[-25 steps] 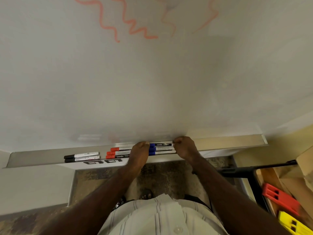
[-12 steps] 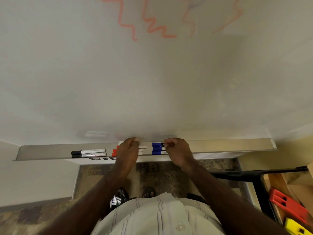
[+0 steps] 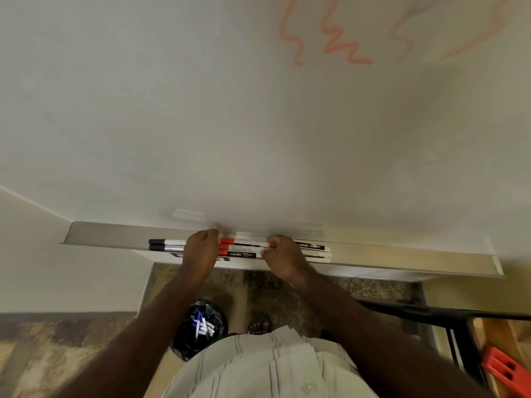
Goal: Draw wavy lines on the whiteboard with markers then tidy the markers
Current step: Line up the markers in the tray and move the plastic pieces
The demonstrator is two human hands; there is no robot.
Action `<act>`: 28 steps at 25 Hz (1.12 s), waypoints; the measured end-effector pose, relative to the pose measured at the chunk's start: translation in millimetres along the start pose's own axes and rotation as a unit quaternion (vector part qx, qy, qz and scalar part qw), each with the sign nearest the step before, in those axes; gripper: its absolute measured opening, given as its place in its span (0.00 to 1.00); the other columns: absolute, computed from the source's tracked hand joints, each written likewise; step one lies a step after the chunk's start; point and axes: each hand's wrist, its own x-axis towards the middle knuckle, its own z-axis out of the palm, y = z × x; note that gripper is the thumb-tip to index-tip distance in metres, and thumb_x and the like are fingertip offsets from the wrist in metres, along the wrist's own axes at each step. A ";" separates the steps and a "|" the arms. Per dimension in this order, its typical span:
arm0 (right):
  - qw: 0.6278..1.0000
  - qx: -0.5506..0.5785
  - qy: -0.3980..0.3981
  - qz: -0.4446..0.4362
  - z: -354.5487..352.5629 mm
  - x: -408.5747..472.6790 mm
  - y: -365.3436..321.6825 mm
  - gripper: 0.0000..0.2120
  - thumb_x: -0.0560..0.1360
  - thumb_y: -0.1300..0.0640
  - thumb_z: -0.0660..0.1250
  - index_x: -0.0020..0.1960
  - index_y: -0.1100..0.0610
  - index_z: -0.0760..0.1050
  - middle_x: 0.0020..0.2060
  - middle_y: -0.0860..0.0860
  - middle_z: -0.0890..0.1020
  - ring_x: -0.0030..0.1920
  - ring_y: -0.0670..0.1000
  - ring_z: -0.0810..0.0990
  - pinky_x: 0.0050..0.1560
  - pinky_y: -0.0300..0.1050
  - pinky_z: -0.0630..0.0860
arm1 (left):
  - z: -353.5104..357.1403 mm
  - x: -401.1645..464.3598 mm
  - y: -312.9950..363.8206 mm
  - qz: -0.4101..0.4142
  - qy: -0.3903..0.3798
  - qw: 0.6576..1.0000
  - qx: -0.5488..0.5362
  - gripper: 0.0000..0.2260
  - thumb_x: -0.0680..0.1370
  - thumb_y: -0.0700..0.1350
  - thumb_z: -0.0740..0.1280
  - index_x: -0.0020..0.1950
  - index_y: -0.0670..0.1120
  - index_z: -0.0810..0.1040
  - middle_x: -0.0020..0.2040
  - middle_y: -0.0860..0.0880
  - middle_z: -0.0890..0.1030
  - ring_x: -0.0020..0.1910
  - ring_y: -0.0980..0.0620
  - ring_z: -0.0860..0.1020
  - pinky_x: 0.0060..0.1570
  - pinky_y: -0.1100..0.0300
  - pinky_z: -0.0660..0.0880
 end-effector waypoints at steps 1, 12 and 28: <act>1.000 -0.002 -0.001 0.002 1.2 1.2 -1.1 0.23 0.79 0.54 0.73 0.72 0.59 0.77 0.64 0.54 0.83 0.61 0.54 0.82 0.58 0.38 0.73 | 0.5 1.8 0.9 -0.004 0.003 1.000 0.000 0.20 0.87 0.53 0.57 0.40 0.47 0.79 0.38 0.47 0.84 0.39 0.51 0.81 0.41 0.57 0.72; 1.000 0.002 -0.010 -0.007 9.4 -0.1 -10.2 0.24 0.81 0.56 0.72 0.75 0.57 0.74 0.68 0.53 0.81 0.65 0.53 0.80 0.65 0.43 0.74 | -2.0 16.8 -10.8 -0.004 -0.008 1.000 0.030 0.21 0.86 0.56 0.59 0.46 0.44 0.83 0.42 0.45 0.85 0.44 0.47 0.83 0.54 0.51 0.77; 0.949 -0.137 0.243 -0.146 -94.1 -83.8 90.6 0.20 0.81 0.52 0.69 0.72 0.54 0.76 0.71 0.53 0.76 0.72 0.53 0.71 0.73 0.48 0.67 | 130.8 -75.2 8.0 0.359 -0.182 0.871 0.281 0.22 0.85 0.51 0.65 0.77 0.45 0.72 0.80 0.47 0.68 0.81 0.46 0.62 0.80 0.45 0.61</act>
